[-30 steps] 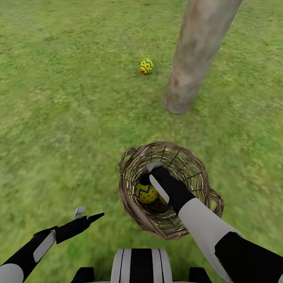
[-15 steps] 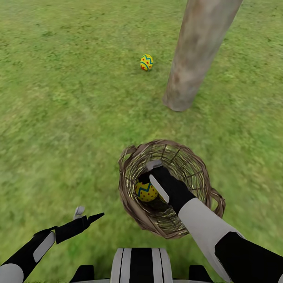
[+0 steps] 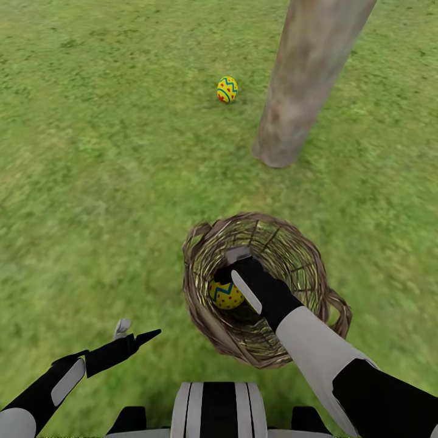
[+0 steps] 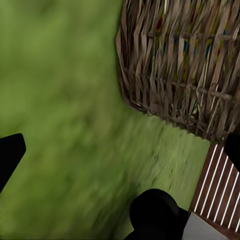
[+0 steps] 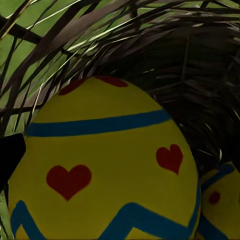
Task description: Take the three Easter eggs out of the wicker basket on the lawn in the garden, then place them on the lawn next to a single tree (choose any tree) so that all three eggs are next to the same tree and none are left in the basket.
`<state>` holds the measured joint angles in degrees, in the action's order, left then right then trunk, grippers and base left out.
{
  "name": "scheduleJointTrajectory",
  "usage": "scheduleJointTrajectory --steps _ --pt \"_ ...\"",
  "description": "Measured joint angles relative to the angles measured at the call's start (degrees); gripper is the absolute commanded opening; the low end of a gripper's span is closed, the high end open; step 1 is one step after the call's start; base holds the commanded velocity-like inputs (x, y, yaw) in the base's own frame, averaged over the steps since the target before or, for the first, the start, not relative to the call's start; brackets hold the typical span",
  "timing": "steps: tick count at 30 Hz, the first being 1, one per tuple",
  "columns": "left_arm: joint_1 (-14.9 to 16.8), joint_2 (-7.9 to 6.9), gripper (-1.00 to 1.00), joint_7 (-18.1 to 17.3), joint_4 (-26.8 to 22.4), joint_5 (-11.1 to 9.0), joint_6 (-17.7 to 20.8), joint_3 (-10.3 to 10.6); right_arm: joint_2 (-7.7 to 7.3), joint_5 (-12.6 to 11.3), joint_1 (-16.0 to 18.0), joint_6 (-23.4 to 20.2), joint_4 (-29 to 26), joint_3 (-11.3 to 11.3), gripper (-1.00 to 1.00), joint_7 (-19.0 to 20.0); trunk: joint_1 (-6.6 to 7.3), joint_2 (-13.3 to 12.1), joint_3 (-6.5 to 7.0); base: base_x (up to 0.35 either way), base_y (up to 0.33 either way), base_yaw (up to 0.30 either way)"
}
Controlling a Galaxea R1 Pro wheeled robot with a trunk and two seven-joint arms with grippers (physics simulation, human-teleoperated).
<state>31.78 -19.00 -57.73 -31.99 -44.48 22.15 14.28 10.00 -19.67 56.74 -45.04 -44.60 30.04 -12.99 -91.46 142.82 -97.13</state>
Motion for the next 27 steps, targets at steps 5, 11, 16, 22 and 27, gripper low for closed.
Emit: scheduleJointTrajectory --steps 5,11,16,22,27 --pt "0.0 0.0 1.0 0.0 0.0 0.0 0.0 0.0 0.0 -0.2 0.0 0.0 0.0 0.0 1.0 2.3 0.0 0.0 -0.32 0.0 0.0 0.0" --pt "0.0 0.0 1.0 0.0 0.0 0.0 0.0 0.0 0.0 -0.1 0.0 0.1 0.2 0.1 1.0 2.4 0.0 0.0 -0.36 0.0 0.0 0.0" --pt "0.0 0.06 1.0 0.0 0.0 0.0 0.0 0.0 0.0 -0.1 0.0 0.1 0.0 0.1 1.0 2.0 0.0 0.0 -0.36 0.0 0.0 0.0" --pt "0.0 0.09 1.0 0.0 0.0 0.0 0.0 0.0 0.0 -0.1 0.0 0.3 0.2 0.2 1.0 1.9 0.0 0.0 -0.69 0.0 0.0 0.0" --pt "0.0 0.02 1.0 0.0 0.0 0.0 0.0 0.0 0.0 -0.1 0.0 0.1 0.3 0.3 1.0 1.9 0.0 0.0 -1.12 0.0 0.0 0.0"
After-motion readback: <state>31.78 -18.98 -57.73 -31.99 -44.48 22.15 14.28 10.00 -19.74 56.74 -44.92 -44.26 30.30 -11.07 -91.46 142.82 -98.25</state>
